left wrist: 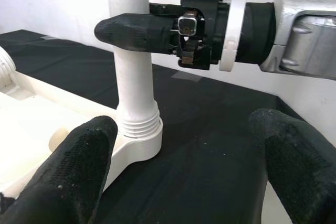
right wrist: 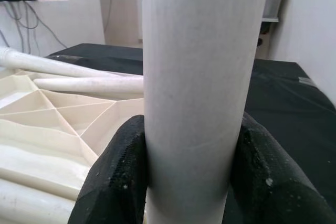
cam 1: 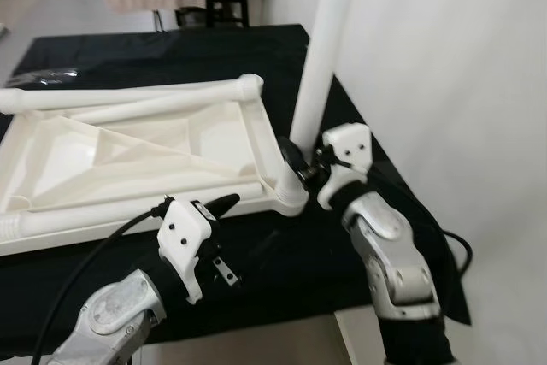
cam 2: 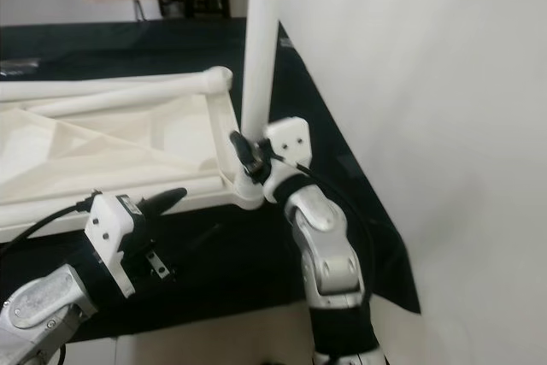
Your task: Building children table
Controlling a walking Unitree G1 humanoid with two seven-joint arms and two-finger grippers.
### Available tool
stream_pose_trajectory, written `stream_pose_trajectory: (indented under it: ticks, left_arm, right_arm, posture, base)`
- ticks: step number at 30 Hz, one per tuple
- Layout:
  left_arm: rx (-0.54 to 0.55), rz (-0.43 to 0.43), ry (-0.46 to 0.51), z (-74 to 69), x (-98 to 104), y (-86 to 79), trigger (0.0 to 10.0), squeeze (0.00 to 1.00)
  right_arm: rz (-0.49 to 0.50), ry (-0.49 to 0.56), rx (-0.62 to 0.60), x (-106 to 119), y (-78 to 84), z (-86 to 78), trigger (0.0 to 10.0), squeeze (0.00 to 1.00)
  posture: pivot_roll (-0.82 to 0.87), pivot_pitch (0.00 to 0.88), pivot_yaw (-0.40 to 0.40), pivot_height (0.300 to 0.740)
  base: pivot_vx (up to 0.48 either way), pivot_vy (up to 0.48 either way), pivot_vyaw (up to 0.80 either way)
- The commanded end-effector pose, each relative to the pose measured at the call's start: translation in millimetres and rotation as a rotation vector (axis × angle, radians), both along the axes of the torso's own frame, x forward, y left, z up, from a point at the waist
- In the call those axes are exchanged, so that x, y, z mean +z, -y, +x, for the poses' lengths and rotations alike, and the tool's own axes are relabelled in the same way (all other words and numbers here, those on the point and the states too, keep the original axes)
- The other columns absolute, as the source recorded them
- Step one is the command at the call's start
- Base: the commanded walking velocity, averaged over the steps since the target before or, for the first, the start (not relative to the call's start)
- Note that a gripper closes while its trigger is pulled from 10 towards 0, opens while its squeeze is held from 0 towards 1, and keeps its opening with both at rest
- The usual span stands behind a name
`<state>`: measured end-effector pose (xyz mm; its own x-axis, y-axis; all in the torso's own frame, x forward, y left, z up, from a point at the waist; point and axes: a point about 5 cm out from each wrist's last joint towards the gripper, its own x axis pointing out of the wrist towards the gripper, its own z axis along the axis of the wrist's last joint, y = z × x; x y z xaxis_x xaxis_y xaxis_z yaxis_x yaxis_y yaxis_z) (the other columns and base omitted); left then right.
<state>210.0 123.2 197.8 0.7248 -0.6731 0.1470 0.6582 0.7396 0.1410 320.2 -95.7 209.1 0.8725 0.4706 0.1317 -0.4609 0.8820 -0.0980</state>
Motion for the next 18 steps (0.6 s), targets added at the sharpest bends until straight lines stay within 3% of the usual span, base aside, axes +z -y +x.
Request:
stream_pose_trajectory:
  ticks: [1, 2, 3, 4, 5, 6, 7, 8, 9, 12, 15, 16, 17, 18]
  left_arm:
    - [0.007, 0.016, -0.017, -0.3, -3.8, -3.6, 10.0, 0.0]
    - [0.011, 0.017, -0.015, 0.3, -3.4, -4.4, 10.0, 0.0]
    - [0.011, 0.017, -0.015, 0.3, -3.4, -4.4, 10.0, 0.0]
    - [0.01, 0.016, -0.011, 1.0, -2.8, -3.7, 10.0, 0.0]
    - [0.01, 0.016, -0.011, 1.0, -2.8, -3.7, 10.0, 0.0]
    - [0.007, 0.015, -0.009, 1.4, -2.6, -2.6, 10.0, 0.0]
    - [0.007, 0.015, -0.009, 1.4, -2.6, -2.6, 10.0, 0.0]
    - [0.004, 0.012, -0.007, 1.7, -2.4, -1.0, 10.0, 0.0]
    - [0.001, 0.01, -0.006, 1.7, -2.4, 0.2, 10.0, 0.0]
    - [0.0, 0.009, -0.006, 1.6, -2.4, 0.9, 10.0, 0.0]
    - [0.002, 0.007, -0.004, 1.4, -2.2, 0.8, 10.0, 0.0]
    - [0.002, 0.007, -0.004, 1.4, -2.2, 0.8, 10.0, 0.0]
    - [0.003, 0.006, -0.003, 1.4, -2.1, 0.5, 10.0, 0.0]
    - [0.003, 0.006, -0.003, 1.4, -2.1, 0.5, 10.0, 0.0]
  right_arm:
    - [-0.039, -0.141, 0.015, -30.6, 4.2, 2.5, 10.0, 0.0]
    - [-0.003, -0.129, 0.061, -23.9, -2.1, -0.5, 10.0, 1.0]
    - [-0.003, -0.129, 0.061, -23.9, -2.1, -0.5, 10.0, 1.0]
    - [0.072, -0.081, 0.17, -8.1, -9.1, -2.8, 10.0, 1.0]
    - [0.072, -0.081, 0.17, -8.1, -9.1, -2.8, 10.0, 1.0]
    - [0.161, -0.064, 0.301, 5.0, -12.5, -5.9, 10.0, 0.82]
    - [0.161, -0.064, 0.301, 5.0, -12.5, -5.9, 10.0, 0.82]
    - [0.203, -0.032, 0.422, 16.7, -11.5, -8.6, 10.0, 0.0]
    - [0.176, 0.01, 0.545, 24.9, -7.4, -11.5, 10.0, 0.0]
    - [0.142, 0.029, 0.612, 28.1, -4.1, -13.3, 10.0, 0.0]
    - [0.033, 0.053, 0.766, 32.3, 4.9, -17.0, 10.0, 0.0]
    - [0.033, 0.053, 0.766, 32.3, 4.9, -17.0, 10.0, 0.0]
    - [-0.03, 0.049, 0.851, 34.0, 10.6, -16.5, 10.0, 0.0]
    - [-0.03, 0.049, 0.851, 34.0, 10.6, -16.5, 10.0, 0.0]
  posture:
    - [0.1, 0.198, -0.068, 0.74]
    - [0.1, 0.196, -0.066, 0.74]
    - [0.1, 0.196, -0.066, 0.74]
    - [0.1, 0.193, -0.068, 0.74]
    - [0.1, 0.193, -0.068, 0.74]
    - [0.09, 0.19, -0.07, 0.74]
    - [0.09, 0.19, -0.07, 0.74]
    - [0.1, 0.191, -0.074, 0.74]
    - [0.1, 0.19, -0.077, 0.74]
    - [0.1, 0.19, -0.077, 0.74]
    - [0.1, 0.19, -0.084, 0.74]
    - [0.1, 0.19, -0.084, 0.74]
    - [0.1, 0.188, -0.085, 0.74]
    - [0.1, 0.188, -0.085, 0.74]
  base:
    - [0.0, 0.0, 0.0]
    - [0.0, 0.0, 0.0]
    - [0.0, 0.0, 0.0]
    - [0.0, 0.0, 0.0]
    - [0.0, 0.0, 0.0]
    - [0.0, 0.0, 0.0]
    - [0.0, 0.0, 0.0]
    - [0.0, 0.0, 0.0]
    - [0.0, 0.0, 0.0]
    - [0.0, 0.0, 0.0]
    - [0.0, 0.0, 0.0]
    - [0.0, 0.0, 0.0]
    - [0.0, 0.0, 0.0]
    - [0.0, 0.0, 0.0]
